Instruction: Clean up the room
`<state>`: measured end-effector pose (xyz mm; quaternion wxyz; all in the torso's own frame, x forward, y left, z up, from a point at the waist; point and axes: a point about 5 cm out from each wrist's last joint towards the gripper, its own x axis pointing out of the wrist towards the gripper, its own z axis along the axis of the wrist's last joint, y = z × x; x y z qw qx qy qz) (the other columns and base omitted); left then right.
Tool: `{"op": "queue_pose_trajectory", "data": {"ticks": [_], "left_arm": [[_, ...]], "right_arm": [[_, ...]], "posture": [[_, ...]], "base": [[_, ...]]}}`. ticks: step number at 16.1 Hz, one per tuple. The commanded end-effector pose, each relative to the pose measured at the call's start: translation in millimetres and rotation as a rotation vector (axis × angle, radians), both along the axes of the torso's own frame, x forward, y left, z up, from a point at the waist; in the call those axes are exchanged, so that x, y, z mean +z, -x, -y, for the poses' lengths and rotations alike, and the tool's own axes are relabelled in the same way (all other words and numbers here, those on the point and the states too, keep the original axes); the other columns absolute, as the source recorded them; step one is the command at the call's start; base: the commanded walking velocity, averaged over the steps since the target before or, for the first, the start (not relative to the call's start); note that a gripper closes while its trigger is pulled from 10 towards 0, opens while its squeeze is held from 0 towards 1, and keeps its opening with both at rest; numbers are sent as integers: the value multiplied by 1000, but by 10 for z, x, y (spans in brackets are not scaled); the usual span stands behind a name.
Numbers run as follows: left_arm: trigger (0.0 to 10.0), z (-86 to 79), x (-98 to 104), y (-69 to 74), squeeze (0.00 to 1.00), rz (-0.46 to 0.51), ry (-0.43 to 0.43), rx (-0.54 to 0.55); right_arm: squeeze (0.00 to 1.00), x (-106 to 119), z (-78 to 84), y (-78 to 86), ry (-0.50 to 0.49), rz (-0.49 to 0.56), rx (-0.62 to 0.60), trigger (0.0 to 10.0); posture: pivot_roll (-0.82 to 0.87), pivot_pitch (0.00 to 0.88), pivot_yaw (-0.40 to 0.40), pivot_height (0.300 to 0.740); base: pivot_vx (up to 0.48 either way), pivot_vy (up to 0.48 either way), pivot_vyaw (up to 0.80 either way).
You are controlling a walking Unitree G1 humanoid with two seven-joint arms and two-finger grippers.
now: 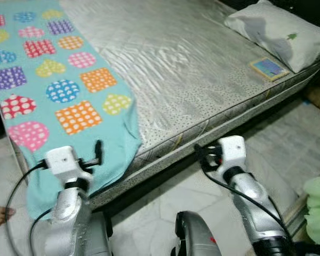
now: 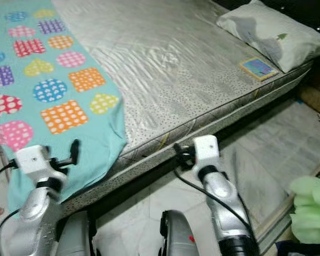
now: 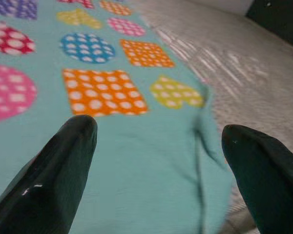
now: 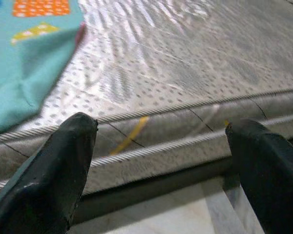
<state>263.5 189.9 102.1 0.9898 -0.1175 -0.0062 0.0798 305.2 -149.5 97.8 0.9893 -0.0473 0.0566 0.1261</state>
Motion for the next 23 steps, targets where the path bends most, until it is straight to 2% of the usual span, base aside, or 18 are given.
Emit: {"op": "queue_pose_trajectory", "data": {"ticks": [1, 3, 8, 18, 23], "left_arm": [[10000, 36, 8, 2, 0, 4, 13, -9], [10000, 36, 10, -2, 0, 4, 13, -9], [10000, 36, 1, -14, 0, -2, 14, -7], [10000, 46, 5, -16, 0, 7, 22, -13], [10000, 58, 10, -11, 0, 11, 27, -23]], "right_arm": [[0, -22, 73, 16, 15, -7, -16, 10000], [0, -29, 65, 23, 11, -9, -17, 10000], [0, -27, 71, 17, 12, -7, -21, 10000], [0, -24, 59, 9, 15, -6, -20, 10000], [0, -20, 54, 6, 18, -5, -18, 10000]], "posture": [[-115, 167, -84, 580], [-115, 170, -84, 580], [-118, 170, -83, 580], [-116, 174, -86, 580], [-118, 177, -85, 580]], "base": [[285, 0, 769], [279, 0, 581], [276, 0, 0], [0, 0, 0], [277, 0, 0]]}}
